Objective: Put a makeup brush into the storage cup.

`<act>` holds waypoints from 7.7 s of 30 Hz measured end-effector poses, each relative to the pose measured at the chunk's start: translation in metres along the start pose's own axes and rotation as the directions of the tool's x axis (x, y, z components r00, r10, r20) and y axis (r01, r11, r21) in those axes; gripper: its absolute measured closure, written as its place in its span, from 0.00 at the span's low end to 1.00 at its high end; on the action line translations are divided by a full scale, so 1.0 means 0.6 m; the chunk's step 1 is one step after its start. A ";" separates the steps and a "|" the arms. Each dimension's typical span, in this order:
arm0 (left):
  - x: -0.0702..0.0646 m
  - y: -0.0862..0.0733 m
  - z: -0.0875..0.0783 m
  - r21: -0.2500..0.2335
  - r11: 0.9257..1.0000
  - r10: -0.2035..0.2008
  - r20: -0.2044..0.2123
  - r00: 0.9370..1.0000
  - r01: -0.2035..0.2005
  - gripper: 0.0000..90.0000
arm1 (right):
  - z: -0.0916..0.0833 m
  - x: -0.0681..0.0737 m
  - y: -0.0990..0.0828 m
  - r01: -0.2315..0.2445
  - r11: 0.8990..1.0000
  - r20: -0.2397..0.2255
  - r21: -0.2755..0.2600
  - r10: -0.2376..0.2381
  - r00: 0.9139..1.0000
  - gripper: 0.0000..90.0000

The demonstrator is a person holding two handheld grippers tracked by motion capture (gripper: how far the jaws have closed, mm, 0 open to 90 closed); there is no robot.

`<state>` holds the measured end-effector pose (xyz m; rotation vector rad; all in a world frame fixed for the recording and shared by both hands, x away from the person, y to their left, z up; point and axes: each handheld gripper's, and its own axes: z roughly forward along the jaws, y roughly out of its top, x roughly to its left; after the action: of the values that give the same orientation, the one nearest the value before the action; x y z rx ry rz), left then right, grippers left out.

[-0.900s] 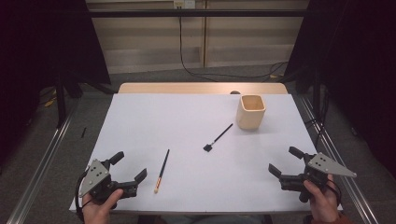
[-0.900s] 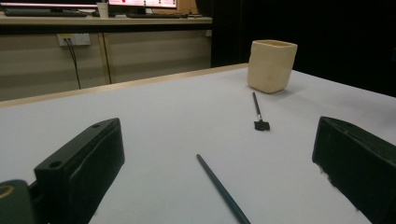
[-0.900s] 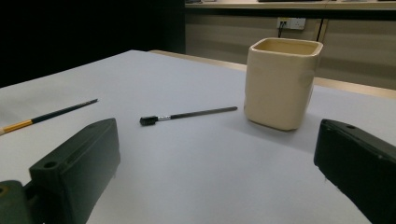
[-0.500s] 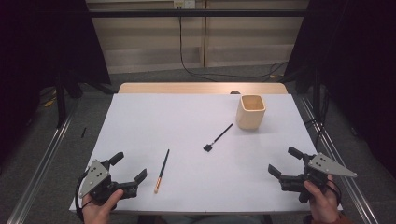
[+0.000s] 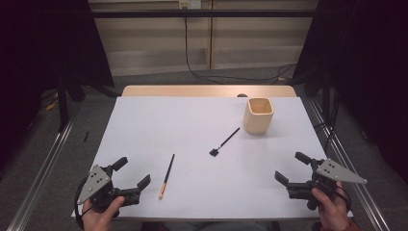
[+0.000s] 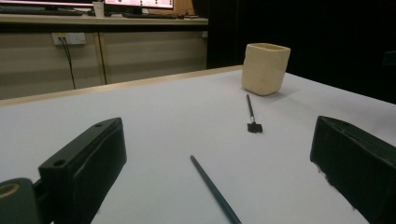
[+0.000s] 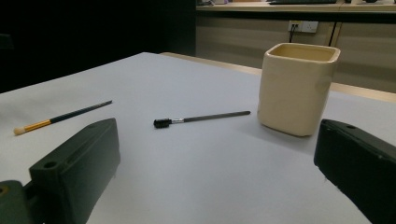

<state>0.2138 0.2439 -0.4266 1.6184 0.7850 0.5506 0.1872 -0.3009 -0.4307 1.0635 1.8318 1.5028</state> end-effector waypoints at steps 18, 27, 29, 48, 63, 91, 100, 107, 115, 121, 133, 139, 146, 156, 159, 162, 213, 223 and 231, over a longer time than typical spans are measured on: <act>0.002 0.037 0.025 0.007 0.999 0.033 0.009 0.999 -0.033 0.03 | 0.001 -0.001 0.000 0.003 1.000 -0.009 0.005 -0.003 1.000 0.00; 0.014 0.056 0.055 0.004 0.999 0.047 -0.027 0.999 -0.046 0.01 | 0.002 -0.001 0.000 -0.002 1.000 -0.012 0.010 0.002 1.000 0.00; 0.015 0.059 0.059 0.008 0.999 0.038 -0.040 0.998 -0.038 0.01 | 0.001 -0.002 0.000 -0.002 1.000 -0.009 0.006 0.002 1.000 0.00; 0.042 0.090 0.117 0.065 0.996 0.057 -0.025 0.998 -0.055 0.01 | 0.003 -0.003 0.000 -0.007 1.000 -0.007 0.011 0.007 1.000 0.00; 0.034 0.125 0.154 0.188 0.969 0.163 0.014 0.987 -0.162 0.02 | 0.004 -0.003 -0.001 -0.008 1.000 -0.010 0.014 0.008 1.000 0.00; 0.045 0.142 0.183 0.564 0.821 0.088 0.037 0.995 -0.093 0.05 | 0.005 -0.005 -0.002 -0.009 1.000 -0.010 0.025 0.009 1.000 0.00; 0.047 0.143 0.195 0.687 0.725 0.017 0.043 0.999 -0.042 0.06 | 0.005 -0.005 -0.002 -0.008 1.000 -0.009 0.025 0.008 1.000 0.00; 0.048 0.124 0.203 0.762 0.647 -0.019 0.034 0.999 -0.014 0.08 | 0.006 -0.005 -0.003 -0.011 1.000 -0.010 0.028 0.011 1.000 0.00; 0.045 0.097 0.212 0.817 0.576 -0.042 0.001 0.999 0.023 0.07 | 0.007 -0.006 -0.004 -0.013 0.999 -0.013 0.034 0.013 1.000 0.00; 0.039 0.078 0.219 0.845 0.533 -0.031 -0.023 0.999 0.036 0.07 | 0.008 -0.005 -0.004 -0.011 0.999 -0.013 0.039 0.012 1.000 0.00; 0.027 0.050 0.231 0.894 0.445 -0.076 -0.014 0.997 0.046 0.07 | 0.008 -0.004 -0.004 -0.006 0.999 -0.008 0.043 0.006 1.000 0.00; 0.011 0.042 0.235 0.922 0.386 -0.086 -0.008 0.996 0.041 0.15 | 0.010 -0.003 -0.004 -0.002 0.999 -0.015 0.047 0.003 1.000 0.00; -0.006 0.036 0.244 0.942 0.333 -0.079 -0.015 0.997 0.041 0.25 | 0.009 -0.003 -0.004 -0.002 0.999 -0.010 0.046 0.003 1.000 0.00; -0.009 0.034 0.245 0.936 0.346 -0.066 -0.042 0.997 0.062 0.49 | 0.009 -0.003 -0.004 0.001 0.999 -0.013 0.046 -0.001 1.000 0.00; -0.010 0.031 0.246 0.940 0.337 -0.073 -0.038 0.997 0.061 0.53 | 0.010 -0.003 -0.004 0.003 0.999 -0.013 0.047 -0.002 1.000 0.00; -0.012 0.027 0.250 0.942 0.330 -0.071 -0.036 0.997 0.058 0.54 | 0.010 -0.002 -0.004 0.004 0.999 -0.015 0.048 -0.003 1.000 0.00; 0.011 0.026 0.255 0.952 0.307 -0.036 0.006 0.999 0.006 0.93 | 0.017 -0.001 -0.005 0.015 0.998 -0.021 0.055 -0.014 1.000 0.00; 0.025 0.033 0.241 0.930 0.366 -0.102 -0.006 0.995 0.043 0.93 | 0.015 -0.001 -0.004 0.015 0.998 -0.011 0.053 -0.014 1.000 0.00; 0.029 0.044 0.225 0.881 0.468 -0.145 0.008 0.989 0.061 0.93 | 0.015 -0.001 -0.004 0.015 0.998 -0.014 0.053 -0.014 1.000 0.00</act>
<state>0.3284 0.1656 -0.4281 2.5084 1.2102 -0.0971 0.1940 -0.2965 -0.4352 1.0644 1.8943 1.4638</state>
